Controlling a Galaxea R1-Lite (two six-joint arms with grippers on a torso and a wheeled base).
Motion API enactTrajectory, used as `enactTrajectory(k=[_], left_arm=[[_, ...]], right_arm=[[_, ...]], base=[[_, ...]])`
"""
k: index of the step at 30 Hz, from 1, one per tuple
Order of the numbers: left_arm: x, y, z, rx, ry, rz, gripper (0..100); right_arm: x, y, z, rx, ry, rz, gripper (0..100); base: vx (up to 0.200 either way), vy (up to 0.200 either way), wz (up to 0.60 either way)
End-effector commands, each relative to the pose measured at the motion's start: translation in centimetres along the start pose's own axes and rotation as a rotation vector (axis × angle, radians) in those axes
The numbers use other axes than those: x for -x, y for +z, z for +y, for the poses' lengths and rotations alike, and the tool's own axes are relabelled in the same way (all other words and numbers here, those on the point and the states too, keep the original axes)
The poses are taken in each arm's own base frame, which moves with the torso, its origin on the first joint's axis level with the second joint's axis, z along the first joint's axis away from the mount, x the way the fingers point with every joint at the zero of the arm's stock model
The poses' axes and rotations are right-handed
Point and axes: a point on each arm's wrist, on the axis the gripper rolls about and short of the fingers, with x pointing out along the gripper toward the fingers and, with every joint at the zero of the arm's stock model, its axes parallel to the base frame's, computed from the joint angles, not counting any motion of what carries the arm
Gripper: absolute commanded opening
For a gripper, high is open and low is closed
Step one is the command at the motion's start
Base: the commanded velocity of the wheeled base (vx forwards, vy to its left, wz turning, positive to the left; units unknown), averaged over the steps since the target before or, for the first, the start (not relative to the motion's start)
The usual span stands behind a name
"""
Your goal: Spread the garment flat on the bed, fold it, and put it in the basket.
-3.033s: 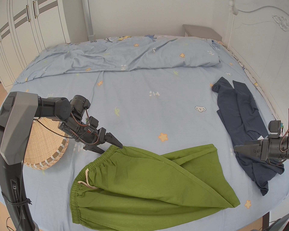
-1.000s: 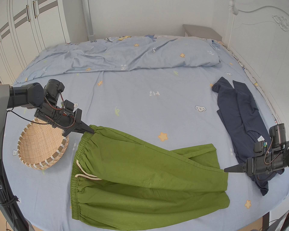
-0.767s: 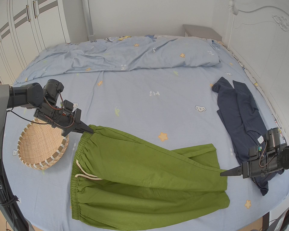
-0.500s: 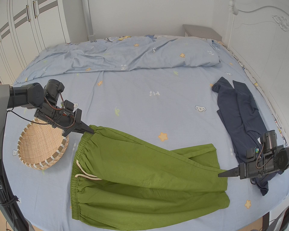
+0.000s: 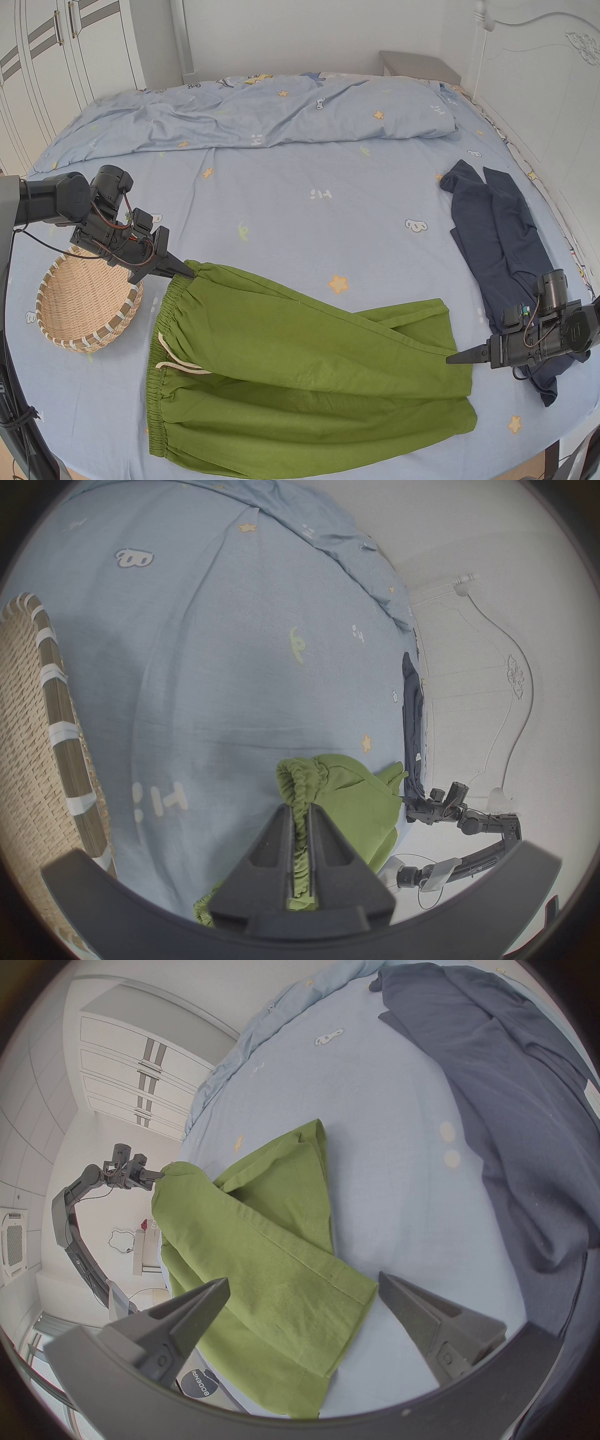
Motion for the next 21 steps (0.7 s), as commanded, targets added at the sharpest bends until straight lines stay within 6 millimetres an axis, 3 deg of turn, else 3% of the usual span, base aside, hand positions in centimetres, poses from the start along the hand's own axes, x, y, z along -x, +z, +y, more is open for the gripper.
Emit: enactTrajectory(k=[1, 15, 21], left_arm=[[0.1, 0.0, -0.1, 0.001, 0.0, -0.001, 0], [0.2, 0.0, -0.1, -0.001, 0.0, -0.001, 0], [0.2, -0.2, -0.1, -0.004, 0.006, -0.004, 0]], right_arm=[[-0.5, -0.1, -0.3, -0.01, 0.001, 0.016, 0], [0.7, 1.2, -1.0, -0.011, -0.023, -0.052, 0], [2.8, 3.4, 1.3, 0.057, -0.008, -0.16, 0]], base=[[0.0, 0.0, 0.0], [0.0, 0.0, 0.0], [0.0, 0.0, 0.0]])
